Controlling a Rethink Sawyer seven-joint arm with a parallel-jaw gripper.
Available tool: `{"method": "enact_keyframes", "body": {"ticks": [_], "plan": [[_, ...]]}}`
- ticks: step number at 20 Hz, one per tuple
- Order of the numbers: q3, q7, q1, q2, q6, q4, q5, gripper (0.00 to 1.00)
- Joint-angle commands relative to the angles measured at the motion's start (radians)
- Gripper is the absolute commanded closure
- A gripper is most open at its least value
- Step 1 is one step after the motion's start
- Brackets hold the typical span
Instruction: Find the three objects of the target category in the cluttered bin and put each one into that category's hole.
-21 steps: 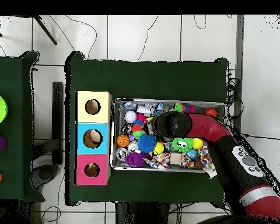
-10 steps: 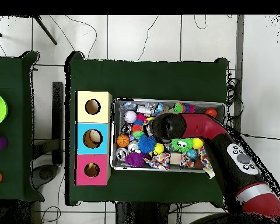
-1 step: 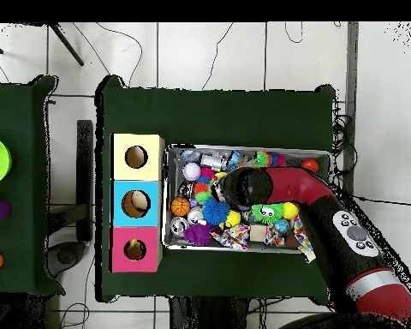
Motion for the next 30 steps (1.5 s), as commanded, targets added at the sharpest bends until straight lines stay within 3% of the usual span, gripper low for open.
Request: {"method": "enact_keyframes", "body": {"ticks": [1, 9, 22, 30], "plan": [[-0.008, -0.083, 0.032, -0.045, 0.127, -0.052, -0.006, 0.00], [-0.019, -0.040, 0.090, -0.120, 0.277, -0.070, 0.058, 0.00], [-0.041, -0.106, 0.116, -0.100, 0.158, -0.141, -0.083, 0.00], [-0.012, -0.148, 0.108, -0.078, 0.154, -0.184, -0.102, 0.00]]}}
